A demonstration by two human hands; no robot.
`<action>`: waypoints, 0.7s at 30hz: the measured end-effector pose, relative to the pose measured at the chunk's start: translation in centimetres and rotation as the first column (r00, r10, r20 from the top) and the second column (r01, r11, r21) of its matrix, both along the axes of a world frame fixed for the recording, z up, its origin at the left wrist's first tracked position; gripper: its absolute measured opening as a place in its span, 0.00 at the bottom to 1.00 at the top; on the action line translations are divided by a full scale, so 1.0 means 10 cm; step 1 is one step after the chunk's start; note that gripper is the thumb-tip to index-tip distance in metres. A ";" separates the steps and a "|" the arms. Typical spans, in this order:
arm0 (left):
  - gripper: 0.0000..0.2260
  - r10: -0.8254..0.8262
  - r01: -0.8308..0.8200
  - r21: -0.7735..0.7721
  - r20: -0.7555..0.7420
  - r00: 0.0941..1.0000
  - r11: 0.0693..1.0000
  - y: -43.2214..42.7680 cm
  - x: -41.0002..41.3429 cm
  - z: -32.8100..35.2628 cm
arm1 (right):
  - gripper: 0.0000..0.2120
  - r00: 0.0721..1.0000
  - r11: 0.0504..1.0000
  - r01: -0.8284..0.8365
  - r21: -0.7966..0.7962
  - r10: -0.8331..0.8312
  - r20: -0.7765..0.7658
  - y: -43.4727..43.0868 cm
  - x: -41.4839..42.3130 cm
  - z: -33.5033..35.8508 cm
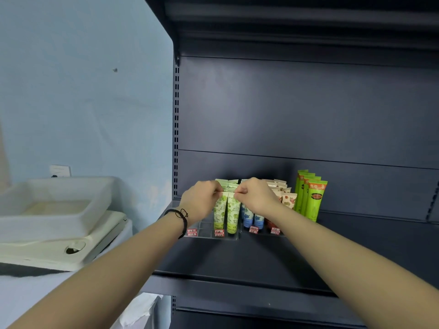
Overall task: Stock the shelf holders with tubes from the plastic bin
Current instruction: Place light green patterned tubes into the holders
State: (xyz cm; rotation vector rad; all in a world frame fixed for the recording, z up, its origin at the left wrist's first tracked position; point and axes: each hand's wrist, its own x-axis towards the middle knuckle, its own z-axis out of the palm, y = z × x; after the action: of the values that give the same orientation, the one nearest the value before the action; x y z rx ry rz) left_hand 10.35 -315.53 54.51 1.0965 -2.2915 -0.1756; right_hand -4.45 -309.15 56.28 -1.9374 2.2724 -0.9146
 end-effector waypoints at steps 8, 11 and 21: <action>0.13 0.021 -0.022 -0.011 -0.015 1.000 1.000 0.03 0.07 0.04 | 0.09 0.999 1.000 -0.019 0.013 0.020 -0.046 0.09 0.02 0.08; 0.14 0.028 -0.028 -0.035 -0.013 1.000 0.999 0.06 0.12 0.05 | 0.12 0.999 1.000 0.001 -0.011 -0.001 -0.053 0.16 0.01 0.12; 0.10 0.016 -0.011 -0.035 0.145 0.989 0.999 0.72 0.62 -0.11 | 0.10 0.946 0.972 -0.223 0.078 0.235 -0.225 0.77 0.09 -0.04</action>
State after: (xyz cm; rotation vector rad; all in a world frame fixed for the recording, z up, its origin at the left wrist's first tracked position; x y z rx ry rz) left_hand 16.54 -308.35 53.37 1.1409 -2.4058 -0.0524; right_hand -3.51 -301.49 55.91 -2.3327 2.0895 -0.6276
